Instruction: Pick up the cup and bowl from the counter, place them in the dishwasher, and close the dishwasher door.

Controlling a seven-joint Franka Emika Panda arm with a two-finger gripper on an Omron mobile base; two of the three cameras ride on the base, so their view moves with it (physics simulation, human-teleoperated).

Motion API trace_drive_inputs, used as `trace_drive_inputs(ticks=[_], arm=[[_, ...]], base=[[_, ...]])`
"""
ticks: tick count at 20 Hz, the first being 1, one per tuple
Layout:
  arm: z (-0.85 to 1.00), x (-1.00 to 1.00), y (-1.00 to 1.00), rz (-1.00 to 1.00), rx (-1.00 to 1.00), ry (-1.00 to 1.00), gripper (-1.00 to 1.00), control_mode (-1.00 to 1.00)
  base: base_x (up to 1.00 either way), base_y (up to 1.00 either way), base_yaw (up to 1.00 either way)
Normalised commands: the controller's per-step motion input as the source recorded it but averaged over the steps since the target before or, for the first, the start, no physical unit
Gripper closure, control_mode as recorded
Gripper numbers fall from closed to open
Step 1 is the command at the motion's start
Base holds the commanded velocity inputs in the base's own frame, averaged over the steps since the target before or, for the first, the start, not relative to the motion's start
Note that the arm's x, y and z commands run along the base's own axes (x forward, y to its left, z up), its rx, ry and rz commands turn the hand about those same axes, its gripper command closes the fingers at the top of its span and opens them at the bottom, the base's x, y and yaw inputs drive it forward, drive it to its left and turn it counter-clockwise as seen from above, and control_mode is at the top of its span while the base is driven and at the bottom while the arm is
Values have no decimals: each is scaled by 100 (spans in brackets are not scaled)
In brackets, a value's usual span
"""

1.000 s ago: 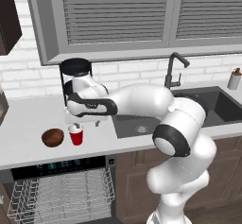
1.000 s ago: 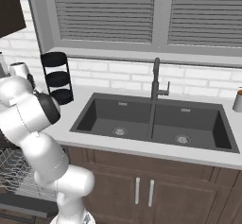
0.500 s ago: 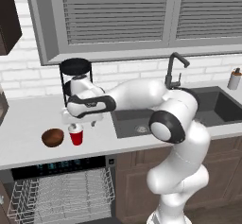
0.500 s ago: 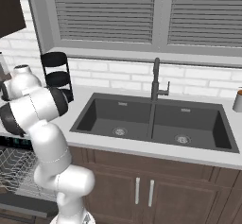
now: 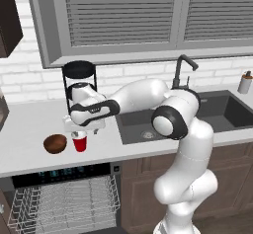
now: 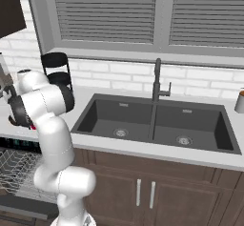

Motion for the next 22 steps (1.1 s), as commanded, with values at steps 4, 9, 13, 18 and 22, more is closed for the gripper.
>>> trace_drive_inputs(ticks=[4,9,13,18,22], arm=[[-20,27,3,0,0,0,-100,-100],[-16,22,2,0,0,0,-100,-100],[-37,1,1,0,3,0,-100,-100],[-25,0,0,0,3,0,100,-100],[0,-3,0,1,0,-1,100,-100]], base=[[0,0,0],[0,0,0],[0,0,0],[0,0,0],[0,0,0]])
